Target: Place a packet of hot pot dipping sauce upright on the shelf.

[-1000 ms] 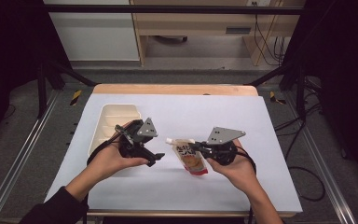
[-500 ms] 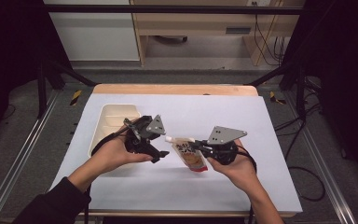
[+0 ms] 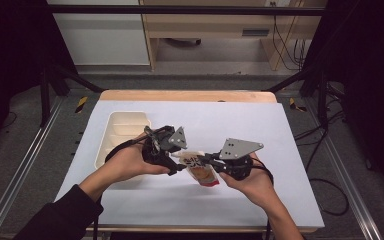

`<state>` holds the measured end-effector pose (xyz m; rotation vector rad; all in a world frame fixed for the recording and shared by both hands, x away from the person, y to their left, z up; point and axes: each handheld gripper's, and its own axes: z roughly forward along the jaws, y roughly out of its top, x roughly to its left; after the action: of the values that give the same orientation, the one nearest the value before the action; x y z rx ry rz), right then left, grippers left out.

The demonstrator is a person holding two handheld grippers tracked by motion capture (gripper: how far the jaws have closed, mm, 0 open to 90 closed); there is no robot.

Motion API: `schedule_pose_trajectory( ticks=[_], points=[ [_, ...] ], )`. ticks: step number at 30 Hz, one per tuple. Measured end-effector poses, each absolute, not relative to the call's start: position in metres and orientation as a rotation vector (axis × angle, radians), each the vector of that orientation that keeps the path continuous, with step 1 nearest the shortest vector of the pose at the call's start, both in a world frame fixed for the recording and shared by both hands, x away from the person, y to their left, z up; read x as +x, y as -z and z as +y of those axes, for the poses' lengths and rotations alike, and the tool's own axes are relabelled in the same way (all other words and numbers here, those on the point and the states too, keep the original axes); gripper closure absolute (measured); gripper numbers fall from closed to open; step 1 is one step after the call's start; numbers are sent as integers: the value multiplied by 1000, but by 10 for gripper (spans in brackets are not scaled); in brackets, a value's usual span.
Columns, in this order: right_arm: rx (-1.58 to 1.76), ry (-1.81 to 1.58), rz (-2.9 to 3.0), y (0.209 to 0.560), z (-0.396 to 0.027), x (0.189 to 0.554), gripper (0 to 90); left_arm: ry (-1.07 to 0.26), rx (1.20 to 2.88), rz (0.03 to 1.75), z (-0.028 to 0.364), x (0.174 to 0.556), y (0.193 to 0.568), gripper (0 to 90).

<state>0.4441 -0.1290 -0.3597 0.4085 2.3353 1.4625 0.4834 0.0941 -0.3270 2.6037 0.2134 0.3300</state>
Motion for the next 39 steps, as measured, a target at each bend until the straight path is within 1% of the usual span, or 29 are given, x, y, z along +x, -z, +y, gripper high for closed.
schedule_pose_trajectory(
  ticks=[1, 3, 4, 8, 10, 12, 13, 16, 18, 24, 34, 36, 37, 38, 39],
  points=[
    [408, -1462, 2335, 360, -129, 444, 900, -330, 2604, 213, 94, 483, 327, 331],
    [397, -1463, 2339, 359, -127, 443, 900, -321, 2616, 204, 93, 484, 326, 369],
    [388, -1462, 2342, 359, -126, 442, 900, -315, 2622, 195, 93, 484, 325, 402],
    [377, -1463, 2347, 359, -124, 440, 900, -293, 2620, 194, 91, 484, 324, 473],
    [373, -1461, 2348, 358, -124, 440, 900, -287, 2627, 188, 90, 484, 324, 491],
    [374, -1460, 2348, 358, -123, 440, 900, -286, 2631, 185, 90, 484, 325, 529],
    [374, -1460, 2348, 358, -123, 440, 900, -282, 2634, 181, 90, 484, 325, 529],
    [375, -1462, 2349, 359, -124, 440, 900, -275, 2638, 179, 89, 486, 327, 586],
    [376, -1462, 2349, 359, -124, 440, 900, -275, 2641, 180, 89, 487, 328, 594],
    [384, -1465, 2354, 360, -124, 441, 900, -262, 2641, 167, 87, 486, 329, 718],
    [414, -1490, 2383, 366, -127, 445, 900, -247, 2677, 160, 84, 487, 328, 728],
    [432, -1504, 2389, 369, -129, 446, 847, -243, 2693, 154, 81, 488, 326, 729],
    [432, -1504, 2389, 369, -129, 446, 847, -243, 2693, 154, 81, 488, 326, 730],
    [454, -1505, 2401, 372, -130, 447, 735, -247, 2711, 156, 79, 489, 326, 730],
    [454, -1505, 2401, 372, -130, 447, 735, -247, 2711, 156, 79, 489, 326, 730]
  ],
)
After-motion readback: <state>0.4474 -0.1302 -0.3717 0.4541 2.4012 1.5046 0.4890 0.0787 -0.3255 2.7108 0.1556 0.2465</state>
